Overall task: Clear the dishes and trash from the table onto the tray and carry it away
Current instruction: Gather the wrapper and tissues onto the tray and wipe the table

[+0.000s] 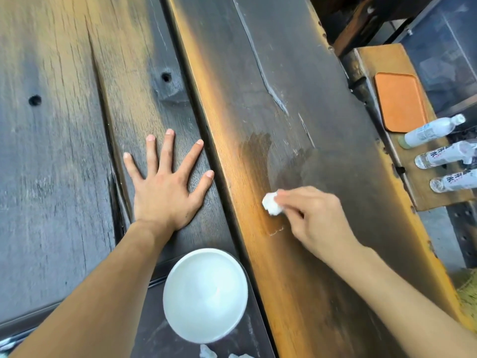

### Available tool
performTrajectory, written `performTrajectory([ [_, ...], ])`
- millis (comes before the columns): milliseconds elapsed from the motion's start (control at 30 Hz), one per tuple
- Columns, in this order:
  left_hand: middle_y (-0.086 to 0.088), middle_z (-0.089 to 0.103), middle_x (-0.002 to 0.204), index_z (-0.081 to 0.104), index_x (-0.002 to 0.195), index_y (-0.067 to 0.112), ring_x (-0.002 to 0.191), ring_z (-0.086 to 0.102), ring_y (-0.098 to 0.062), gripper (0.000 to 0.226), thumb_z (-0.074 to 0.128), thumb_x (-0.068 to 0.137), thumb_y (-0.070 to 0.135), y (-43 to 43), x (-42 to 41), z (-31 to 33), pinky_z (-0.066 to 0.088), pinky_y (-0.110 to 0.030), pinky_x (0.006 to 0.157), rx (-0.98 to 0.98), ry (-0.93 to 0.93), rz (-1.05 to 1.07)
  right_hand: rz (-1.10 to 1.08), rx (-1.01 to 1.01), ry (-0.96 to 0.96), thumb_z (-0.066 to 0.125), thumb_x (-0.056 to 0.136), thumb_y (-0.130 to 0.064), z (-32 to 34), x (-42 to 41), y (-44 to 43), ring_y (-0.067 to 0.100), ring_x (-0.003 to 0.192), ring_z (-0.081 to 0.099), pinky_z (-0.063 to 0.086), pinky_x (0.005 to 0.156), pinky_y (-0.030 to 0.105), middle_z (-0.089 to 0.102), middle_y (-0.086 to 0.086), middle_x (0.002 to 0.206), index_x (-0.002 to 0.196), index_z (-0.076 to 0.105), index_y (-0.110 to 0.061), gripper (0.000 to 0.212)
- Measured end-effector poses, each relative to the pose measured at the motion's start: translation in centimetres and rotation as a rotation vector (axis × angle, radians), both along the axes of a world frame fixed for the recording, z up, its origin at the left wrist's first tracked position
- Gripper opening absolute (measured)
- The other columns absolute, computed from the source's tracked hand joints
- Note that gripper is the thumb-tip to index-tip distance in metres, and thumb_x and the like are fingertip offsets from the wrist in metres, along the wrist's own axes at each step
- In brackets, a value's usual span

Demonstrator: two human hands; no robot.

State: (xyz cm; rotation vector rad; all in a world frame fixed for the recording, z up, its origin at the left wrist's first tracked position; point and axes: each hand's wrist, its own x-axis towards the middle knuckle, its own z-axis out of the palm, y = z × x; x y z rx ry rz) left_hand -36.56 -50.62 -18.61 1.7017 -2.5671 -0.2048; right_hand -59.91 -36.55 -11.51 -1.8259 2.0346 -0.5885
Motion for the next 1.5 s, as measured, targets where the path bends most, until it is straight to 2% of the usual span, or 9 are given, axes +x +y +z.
performTrajectory([
  [133,-0.004,0.007,0.167,0.013,0.153,0.052,0.153,0.000,-0.034,0.065,0.018,0.093,0.076,0.0,0.0,-0.2,0.002,-0.073,0.112,-0.005,0.002,0.005,0.214,0.136,-0.203,0.078,0.078,0.004,0.6,1.9,6.9,0.010,0.096,0.070,0.056,0.084,0.029,0.076,-0.006,0.103,0.095,0.080,-0.014,0.025],
  [267,-0.004,0.006,0.167,0.012,0.153,0.052,0.153,-0.001,-0.034,0.065,0.016,0.092,0.077,-0.1,0.0,-0.3,0.000,-0.072,0.112,0.004,0.003,0.006,-0.223,-0.022,-0.228,0.078,0.079,-0.008,1.7,-2.7,3.9,-0.003,0.095,0.068,0.048,0.087,0.013,0.075,-0.021,0.098,0.091,0.077,-0.037,0.031],
  [400,-0.003,0.005,0.168,0.010,0.152,0.053,0.153,-0.001,-0.034,0.065,0.013,0.092,0.078,-0.2,0.1,-0.4,-0.001,-0.072,0.112,0.007,-0.003,0.007,-0.491,-0.004,0.016,0.071,0.082,-0.014,0.3,-5.7,-2.1,0.022,0.094,0.070,0.044,0.083,0.023,0.078,0.002,0.097,0.093,0.080,-0.019,0.015],
  [567,0.000,0.003,0.168,0.008,0.151,0.056,0.153,-0.004,-0.033,0.064,0.012,0.091,0.078,-0.1,0.1,-0.2,-0.007,-0.071,0.112,0.052,-0.027,0.011,0.012,-0.034,0.019,0.075,0.076,0.005,-1.3,0.6,2.2,0.031,0.085,0.071,0.056,0.080,0.041,0.077,0.010,0.096,0.091,0.079,-0.007,0.020],
  [767,0.004,-0.003,0.168,0.014,0.152,0.052,0.153,-0.004,-0.030,0.061,0.034,0.095,0.063,-1.8,1.2,3.5,0.003,-0.066,0.116,0.341,-0.103,-0.071,0.306,0.158,-0.039,0.076,0.080,-0.002,0.4,0.8,9.4,0.014,0.094,0.071,0.056,0.090,0.030,0.077,0.001,0.102,0.098,0.079,-0.009,0.020],
  [900,-0.005,0.033,0.161,0.040,0.150,0.032,0.140,0.039,-0.034,0.055,0.046,0.098,0.048,-0.3,3.3,7.8,0.034,-0.041,0.114,0.502,-0.210,-0.107,0.156,0.113,-0.097,0.075,0.083,-0.005,2.7,1.4,11.1,0.009,0.094,0.069,0.055,0.088,0.030,0.075,-0.003,0.103,0.103,0.078,-0.012,0.022],
  [1000,-0.007,0.062,0.137,0.050,0.143,0.029,0.123,0.055,-0.034,0.047,0.045,0.098,0.044,3.8,5.7,10.5,0.045,-0.040,0.100,0.497,-0.209,-0.081,0.055,0.110,-0.166,0.074,0.084,-0.006,4.1,3.3,11.6,0.010,0.090,0.068,0.055,0.086,0.031,0.075,-0.003,0.102,0.102,0.079,-0.013,0.020],
  [1267,0.001,0.029,0.162,0.038,0.151,0.027,0.146,0.032,-0.024,0.057,0.051,0.097,0.035,15.9,12.5,11.5,0.039,-0.043,0.109,0.454,-0.029,-0.003,-0.067,0.170,-0.210,0.069,0.086,-0.006,5.7,10.4,13.0,0.013,0.075,0.060,0.047,0.073,0.021,0.074,0.002,0.091,0.102,0.078,-0.012,0.019],
  [1500,0.000,0.005,0.168,0.015,0.157,0.037,0.151,0.010,-0.036,0.081,0.059,0.091,0.048,26.0,14.9,9.6,0.028,-0.049,0.117,0.620,-0.060,0.100,-0.028,0.310,-0.166,0.058,0.087,-0.008,4.6,14.3,13.4,0.026,0.094,0.061,0.046,0.079,0.030,0.068,0.008,0.103,0.103,0.074,-0.011,0.023],
])
